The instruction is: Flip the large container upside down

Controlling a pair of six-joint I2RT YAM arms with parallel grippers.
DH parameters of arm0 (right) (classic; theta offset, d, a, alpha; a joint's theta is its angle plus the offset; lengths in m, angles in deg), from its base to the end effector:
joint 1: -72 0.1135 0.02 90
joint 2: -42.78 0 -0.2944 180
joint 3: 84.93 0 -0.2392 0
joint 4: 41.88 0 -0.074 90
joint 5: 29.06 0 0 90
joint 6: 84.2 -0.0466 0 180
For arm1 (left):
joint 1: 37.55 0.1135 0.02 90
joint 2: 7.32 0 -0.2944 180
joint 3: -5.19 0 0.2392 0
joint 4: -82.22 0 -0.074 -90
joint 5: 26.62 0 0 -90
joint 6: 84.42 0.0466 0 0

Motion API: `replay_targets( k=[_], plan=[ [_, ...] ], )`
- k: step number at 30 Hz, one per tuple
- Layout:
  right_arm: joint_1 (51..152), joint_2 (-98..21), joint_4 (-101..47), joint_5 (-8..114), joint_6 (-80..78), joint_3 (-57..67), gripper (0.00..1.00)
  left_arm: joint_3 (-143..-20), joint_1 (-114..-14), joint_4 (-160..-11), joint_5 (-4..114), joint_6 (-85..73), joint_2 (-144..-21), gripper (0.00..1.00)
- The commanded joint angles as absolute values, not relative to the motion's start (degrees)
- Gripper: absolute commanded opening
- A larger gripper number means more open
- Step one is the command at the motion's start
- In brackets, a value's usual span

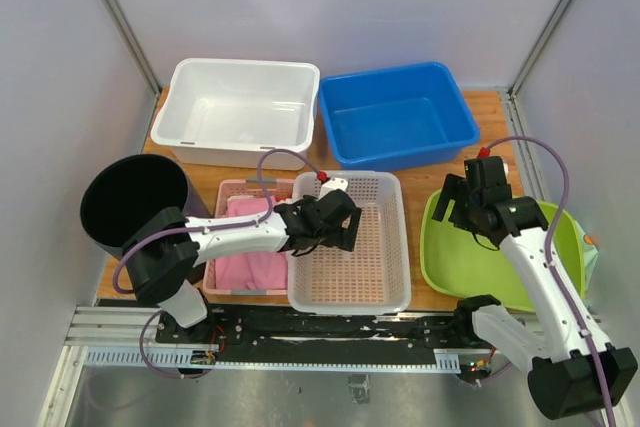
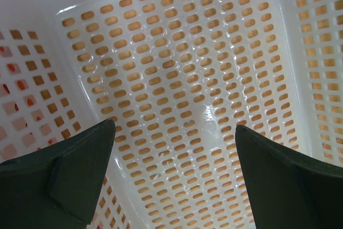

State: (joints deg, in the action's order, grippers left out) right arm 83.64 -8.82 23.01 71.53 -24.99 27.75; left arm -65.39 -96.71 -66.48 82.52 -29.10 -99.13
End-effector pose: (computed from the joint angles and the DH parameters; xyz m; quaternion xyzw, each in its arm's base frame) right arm 0.1444 0.0210 0.3184 0.1870 0.9148 0.0451 0.3551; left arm 0.1792 -0.2704 0.2275 0.1458 0.9239 -0.1238 0.3313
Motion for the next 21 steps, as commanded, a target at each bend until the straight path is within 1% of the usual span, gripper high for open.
replay_targets(
  k=[1,5,10,13,16,19,21],
  plan=[
    [82.81,-12.29,21.48,63.14,-22.69,29.13,0.84,-62.61,-96.28,-59.12,90.27,-33.73,-96.32,0.99],
    [83.48,-15.25,19.33,57.97,-22.21,31.6,0.82,-61.69,-95.47,-57.37,92.11,-34.56,-93.26,0.99],
    [88.36,-18.94,16.95,60.33,-23.5,34.29,0.79,-64.73,-95.36,-55.1,95.17,-31.06,-88.81,0.99],
    [92.67,-21.46,15.11,63.1,-25.04,35.55,0.79,-66.59,-95.3,-57.38,90.89,-26.08,-84.96,0.99],
    [93.75,-23.88,14.18,64.95,-26.38,36.66,0.73,-69.92,-95.37,-58.58,85.05,-22.52,-83.01,0.99],
    [93.8,-24.86,13.03,65.96,-26.38,37.17,0.5,-73.78,-95.45,-58.43,80.32,-21.1,-82.66,0.99],
    [93.8,-24.95,13.32,65.58,-25.89,36.14,0.31,-75.82,-95.45,-58.44,77.88,-20.9,-82.64,0.99]
  ],
)
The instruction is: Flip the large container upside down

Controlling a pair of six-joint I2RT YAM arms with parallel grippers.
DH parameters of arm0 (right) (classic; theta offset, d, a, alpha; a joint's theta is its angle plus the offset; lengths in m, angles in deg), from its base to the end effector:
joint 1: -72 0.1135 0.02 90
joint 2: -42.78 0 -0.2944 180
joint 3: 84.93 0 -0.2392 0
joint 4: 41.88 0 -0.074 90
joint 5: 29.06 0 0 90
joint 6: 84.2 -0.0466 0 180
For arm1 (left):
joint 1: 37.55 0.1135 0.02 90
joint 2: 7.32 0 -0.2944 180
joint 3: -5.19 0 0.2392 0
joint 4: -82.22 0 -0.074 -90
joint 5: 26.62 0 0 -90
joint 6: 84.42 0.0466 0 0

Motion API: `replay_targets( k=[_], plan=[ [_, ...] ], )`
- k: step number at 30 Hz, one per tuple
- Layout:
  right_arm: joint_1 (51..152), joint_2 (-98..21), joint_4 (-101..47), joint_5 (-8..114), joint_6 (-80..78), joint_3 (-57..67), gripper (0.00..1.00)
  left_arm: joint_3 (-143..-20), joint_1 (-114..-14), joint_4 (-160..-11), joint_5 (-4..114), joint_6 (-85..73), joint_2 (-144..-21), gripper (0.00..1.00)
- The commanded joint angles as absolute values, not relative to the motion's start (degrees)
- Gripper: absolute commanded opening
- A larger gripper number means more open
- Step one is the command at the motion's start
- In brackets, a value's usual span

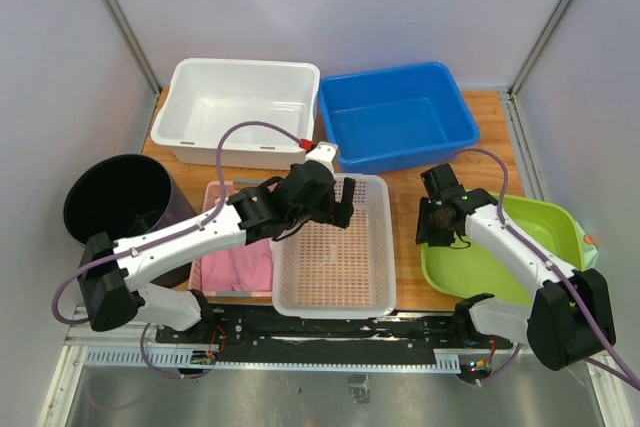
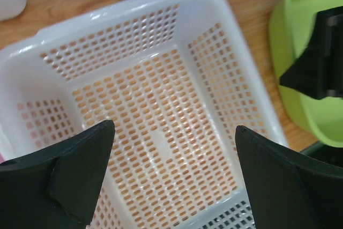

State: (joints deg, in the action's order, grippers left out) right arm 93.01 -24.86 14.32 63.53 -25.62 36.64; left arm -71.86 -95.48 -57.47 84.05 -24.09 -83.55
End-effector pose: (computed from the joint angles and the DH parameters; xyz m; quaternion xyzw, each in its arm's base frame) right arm 0.1821 0.0677 0.2379 0.0934 0.9724 0.0742 0.2007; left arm 0.1625 -0.2284 0.3281 0.1430 0.8815 -0.1734 0.4152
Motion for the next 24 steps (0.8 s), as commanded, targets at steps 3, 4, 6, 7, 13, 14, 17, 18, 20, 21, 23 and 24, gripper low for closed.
replay_targets(
  k=[3,4,6,7,13,14,17,18,20,21,23,24],
  plan=[
    [93.8,-23.83,15.93,64.89,-25.23,33.16,0.04,-78.49,-95.47,-58.68,75.84,-19.17,-82.28,0.99],
    [93.8,-23.1,17.18,64.37,-25.1,31.6,0.01,-78.84,-95.47,-58.98,75.83,-18.11,-82.04,0.99],
    [93.82,-21.25,20.33,63.66,-25.24,28.3,0.01,-79.52,-95.46,-59.25,77.08,-16.6,-81.25,0.99],
    [93.8,-20.42,21.99,63.54,-25.7,26.3,0.0,-79.76,-95.47,-59.26,77.69,-16.11,-80.92,0.99],
    [93.8,-17.73,32.22,62.73,-28.18,9.91,0.01,-83.17,-95.34,-58.15,78.37,-13.73,-80.42,0.99],
    [93.8,-17.88,33.24,62.52,-28.76,6.43,0.01,-83.57,-95.36,-58.11,78.59,-13.57,-80.25,0.99],
    [93.56,-18.0,32.33,60.83,-30.29,-1.79,0.01,-83.91,-95.34,-58.34,79.77,-13.59,-79.72,0.99],
    [93.42,-18.02,31.05,59.63,-30.45,-4.01,0.01,-83.7,-95.3,-58.55,79.88,-14.2,-79.47,0.99],
    [92.98,-18.66,29.59,57.25,-30.86,-8.4,0.0,-82.42,-95.3,-60.47,77.95,-15.59,-78.88,0.99],
    [92.89,-19.42,29.74,56.49,-31.09,-11.81,0.01,-81.53,-95.3,-61.8,76.81,-16.01,-78.6,0.99],
    [92.69,-20.78,30.06,54.73,-31.94,-15.55,0.0,-80.35,-95.26,-63.45,75.66,-16.76,-78.47,0.99],
    [92.54,-21.2,29.93,53.75,-32.53,-16.55,0.01,-80.36,-95.25,-63.38,75.65,-16.78,-78.63,0.99]
  ],
)
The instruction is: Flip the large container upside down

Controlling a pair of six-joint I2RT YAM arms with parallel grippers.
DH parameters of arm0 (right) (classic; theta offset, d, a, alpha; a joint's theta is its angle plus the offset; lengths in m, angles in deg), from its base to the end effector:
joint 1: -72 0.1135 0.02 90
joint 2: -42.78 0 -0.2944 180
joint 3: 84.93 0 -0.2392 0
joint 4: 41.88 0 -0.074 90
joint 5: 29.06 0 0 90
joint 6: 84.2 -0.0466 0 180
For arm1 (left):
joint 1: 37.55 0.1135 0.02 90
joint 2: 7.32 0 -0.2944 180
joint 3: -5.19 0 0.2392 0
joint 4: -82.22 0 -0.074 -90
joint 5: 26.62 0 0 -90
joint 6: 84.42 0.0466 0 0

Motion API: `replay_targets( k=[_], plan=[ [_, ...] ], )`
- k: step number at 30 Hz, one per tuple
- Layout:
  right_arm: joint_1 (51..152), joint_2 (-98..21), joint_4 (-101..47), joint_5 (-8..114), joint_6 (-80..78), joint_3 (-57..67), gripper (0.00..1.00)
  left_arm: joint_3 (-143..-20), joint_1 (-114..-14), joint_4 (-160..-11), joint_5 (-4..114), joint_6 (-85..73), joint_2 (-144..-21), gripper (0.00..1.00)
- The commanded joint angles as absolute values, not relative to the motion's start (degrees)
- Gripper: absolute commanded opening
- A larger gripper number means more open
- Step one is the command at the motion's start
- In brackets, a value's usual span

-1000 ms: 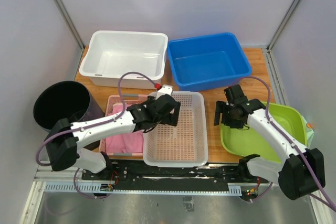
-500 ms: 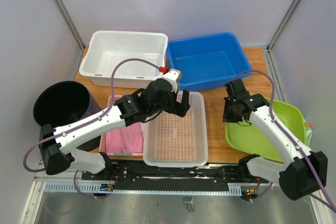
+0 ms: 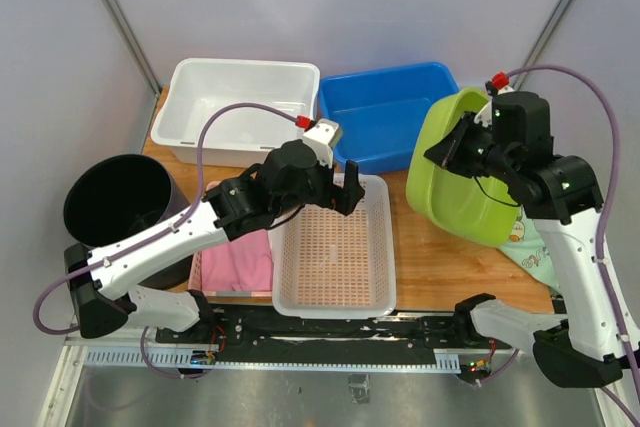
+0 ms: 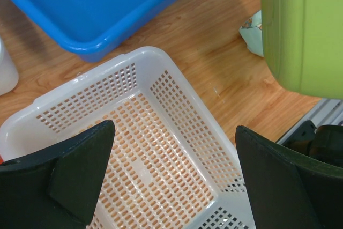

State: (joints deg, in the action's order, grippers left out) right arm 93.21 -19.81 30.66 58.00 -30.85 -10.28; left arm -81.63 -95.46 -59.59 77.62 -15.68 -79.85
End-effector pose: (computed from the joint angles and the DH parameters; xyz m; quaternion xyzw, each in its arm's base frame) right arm 0.1527 0.0618 0.4774 0.1034 0.8587 0.2620 0.4282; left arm 0.1544 -0.2247 0.4051 0.1973 0.8108 -0.2648 0.4833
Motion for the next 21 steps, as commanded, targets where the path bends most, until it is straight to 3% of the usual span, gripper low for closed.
replay_targets(
  k=[1,14,21],
  plan=[
    [92.23,-21.32,29.56,52.4,-33.25,-16.88,0.01,-80.61,-95.25,-62.79,75.79,-16.75,-78.87,0.99],
    [76.51,-15.5,19.77,19.03,-44.15,-4.27,0.0,-82.81,-94.15,-60.43,74.63,-17.6,-80.31,0.99],
    [74.99,-14.29,6.94,5.15,-53.41,3.55,0.01,-80.05,-87.67,-61.85,70.42,-20.72,-77.97,0.99]
  ],
)
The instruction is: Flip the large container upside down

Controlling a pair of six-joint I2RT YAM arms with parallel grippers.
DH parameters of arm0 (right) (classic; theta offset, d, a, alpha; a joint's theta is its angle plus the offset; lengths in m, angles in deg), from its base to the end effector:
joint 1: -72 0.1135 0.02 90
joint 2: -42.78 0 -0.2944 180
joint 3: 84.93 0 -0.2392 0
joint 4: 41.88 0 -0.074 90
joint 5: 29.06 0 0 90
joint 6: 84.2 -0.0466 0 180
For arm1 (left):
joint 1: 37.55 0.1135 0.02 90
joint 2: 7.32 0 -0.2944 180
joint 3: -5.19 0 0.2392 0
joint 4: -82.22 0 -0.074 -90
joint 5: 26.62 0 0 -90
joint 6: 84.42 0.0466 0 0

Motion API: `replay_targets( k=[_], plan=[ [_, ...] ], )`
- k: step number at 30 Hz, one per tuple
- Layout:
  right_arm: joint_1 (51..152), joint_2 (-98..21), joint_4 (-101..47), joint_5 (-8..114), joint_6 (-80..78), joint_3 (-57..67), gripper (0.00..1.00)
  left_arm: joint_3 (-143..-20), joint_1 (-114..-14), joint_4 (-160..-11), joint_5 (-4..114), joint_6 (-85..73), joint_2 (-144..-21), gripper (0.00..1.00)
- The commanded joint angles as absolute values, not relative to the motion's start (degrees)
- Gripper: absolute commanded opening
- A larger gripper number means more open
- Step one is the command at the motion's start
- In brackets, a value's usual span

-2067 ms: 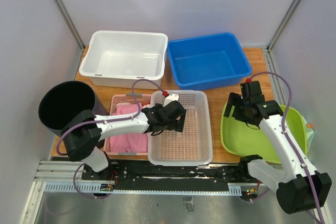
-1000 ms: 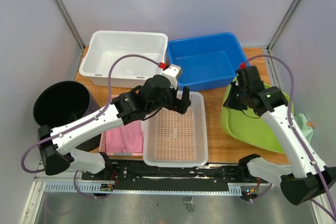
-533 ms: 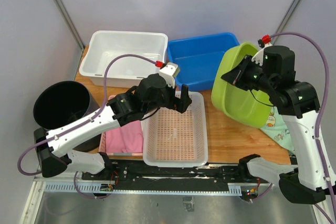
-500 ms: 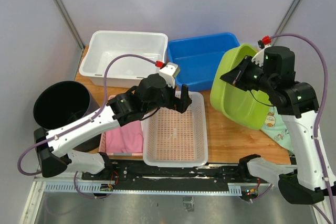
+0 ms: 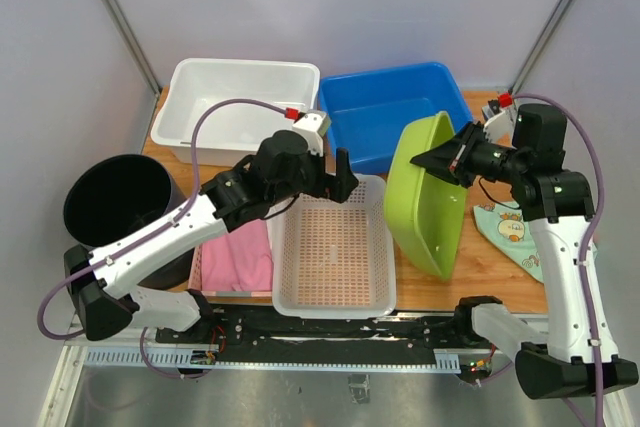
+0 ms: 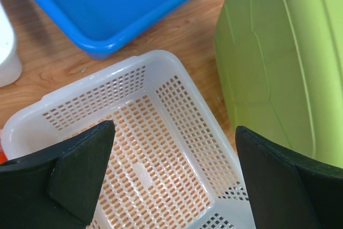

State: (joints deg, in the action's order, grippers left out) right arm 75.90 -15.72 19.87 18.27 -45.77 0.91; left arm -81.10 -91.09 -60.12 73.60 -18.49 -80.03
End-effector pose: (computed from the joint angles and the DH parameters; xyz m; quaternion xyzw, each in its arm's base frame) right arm 0.1552 0.0422 0.4564 0.1432 0.8007 0.5026 0.2927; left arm 0.1697 -0.2158 0.4019 0.1657 0.8206 -0.2813 0.4691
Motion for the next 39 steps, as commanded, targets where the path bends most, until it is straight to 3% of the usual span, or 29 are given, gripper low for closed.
replay_targets(
  k=[1,9,16,22,24,30,39],
  plan=[
    [74.99,-13.96,2.85,3.01,-56.59,4.95,0.01,-79.11,-87.05,-62.69,69.52,-21.12,-77.45,0.99],
    [73.37,-11.86,-17.62,-4.67,-75.52,16.37,0.01,-79.35,-86.42,-65.59,65.39,-21.21,-80.34,0.99],
    [65.17,-9.39,-18.44,-10.8,-76.78,27.51,0.01,-79.9,-86.42,-75.35,49.79,-20.2,-86.19,0.99],
    [62.24,-6.7,-18.53,-12.26,-74.58,33.68,0.01,-81.47,-86.42,-77.86,45.04,-21.43,-89.72,0.99],
    [61.1,-5.68,-17.22,-12.54,-72.71,34.54,0.02,-81.62,-86.48,-78.88,42.9,-21.93,-90.36,0.99],
    [59.21,-6.44,-2.14,-9.35,-57.66,31.53,0.21,-84.94,-87.75,-79.18,38.33,-22.48,-93.14,0.99],
    [56.23,-9.93,14.34,-3.95,-39.87,26.19,0.28,-86.9,-90.4,-77.02,38.9,-22.52,-93.98,0.99]
  ],
)
